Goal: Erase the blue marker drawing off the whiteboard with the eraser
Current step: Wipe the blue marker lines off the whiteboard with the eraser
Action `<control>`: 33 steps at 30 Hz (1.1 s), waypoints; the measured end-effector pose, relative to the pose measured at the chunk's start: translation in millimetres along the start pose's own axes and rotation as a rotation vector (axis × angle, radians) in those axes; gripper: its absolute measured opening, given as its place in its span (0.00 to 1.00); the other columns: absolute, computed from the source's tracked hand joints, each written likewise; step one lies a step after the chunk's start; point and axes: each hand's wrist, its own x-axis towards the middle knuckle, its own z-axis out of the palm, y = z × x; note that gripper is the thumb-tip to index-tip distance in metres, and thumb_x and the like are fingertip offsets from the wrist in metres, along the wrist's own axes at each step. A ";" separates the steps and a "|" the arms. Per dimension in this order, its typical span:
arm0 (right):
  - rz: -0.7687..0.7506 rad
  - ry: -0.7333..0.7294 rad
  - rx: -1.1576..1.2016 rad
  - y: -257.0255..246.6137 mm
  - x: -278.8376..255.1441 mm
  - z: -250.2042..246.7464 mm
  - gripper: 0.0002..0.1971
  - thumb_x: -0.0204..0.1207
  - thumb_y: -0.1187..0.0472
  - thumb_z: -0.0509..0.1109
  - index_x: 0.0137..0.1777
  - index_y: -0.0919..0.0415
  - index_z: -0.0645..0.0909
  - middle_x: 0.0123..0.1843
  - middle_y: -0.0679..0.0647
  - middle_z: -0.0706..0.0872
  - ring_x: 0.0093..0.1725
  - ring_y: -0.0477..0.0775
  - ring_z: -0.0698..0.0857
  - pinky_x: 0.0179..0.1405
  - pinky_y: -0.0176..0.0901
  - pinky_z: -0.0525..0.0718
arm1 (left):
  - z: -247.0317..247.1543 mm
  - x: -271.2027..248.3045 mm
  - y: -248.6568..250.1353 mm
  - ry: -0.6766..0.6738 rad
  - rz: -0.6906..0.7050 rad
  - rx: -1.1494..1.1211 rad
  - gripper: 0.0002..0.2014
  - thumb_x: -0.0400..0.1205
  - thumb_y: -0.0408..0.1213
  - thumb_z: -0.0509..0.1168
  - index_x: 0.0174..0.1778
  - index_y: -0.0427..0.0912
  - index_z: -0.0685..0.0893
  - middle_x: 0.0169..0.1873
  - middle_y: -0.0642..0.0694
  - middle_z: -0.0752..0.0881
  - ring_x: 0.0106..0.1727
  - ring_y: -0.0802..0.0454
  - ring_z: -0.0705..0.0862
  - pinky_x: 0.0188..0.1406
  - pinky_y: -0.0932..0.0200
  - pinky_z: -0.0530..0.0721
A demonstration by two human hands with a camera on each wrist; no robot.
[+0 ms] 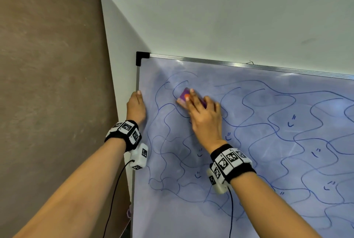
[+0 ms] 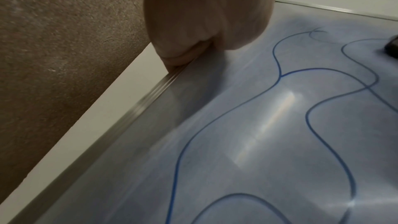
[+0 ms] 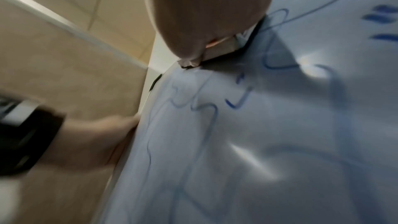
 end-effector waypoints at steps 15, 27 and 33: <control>0.231 0.137 -0.023 -12.7 38.4 7.3 0.23 0.76 0.63 0.72 0.70 0.45 0.79 0.77 0.49 0.74 0.58 0.60 0.72 0.49 0.51 0.67 | -2.9 -0.1 -1.3 -0.011 -0.002 -0.003 0.17 0.91 0.42 0.44 0.47 0.37 0.73 0.43 0.41 0.78 0.44 0.49 0.74 0.32 0.65 0.64; 0.183 0.144 -0.024 -12.7 55.1 11.2 0.25 0.76 0.64 0.72 0.71 0.44 0.77 0.76 0.50 0.76 0.55 0.61 0.72 0.46 0.51 0.67 | -3.2 1.0 -4.2 -0.003 0.021 -0.023 0.17 0.91 0.40 0.44 0.46 0.37 0.75 0.44 0.42 0.79 0.45 0.48 0.76 0.37 0.68 0.66; 0.004 0.069 0.039 -41.8 47.6 23.6 0.28 0.73 0.71 0.71 0.72 0.51 0.76 0.75 0.54 0.76 0.55 0.63 0.70 0.45 0.51 0.67 | -2.7 3.0 -8.8 0.006 0.036 -0.031 0.17 0.91 0.40 0.45 0.45 0.37 0.75 0.43 0.42 0.80 0.45 0.48 0.76 0.36 0.67 0.67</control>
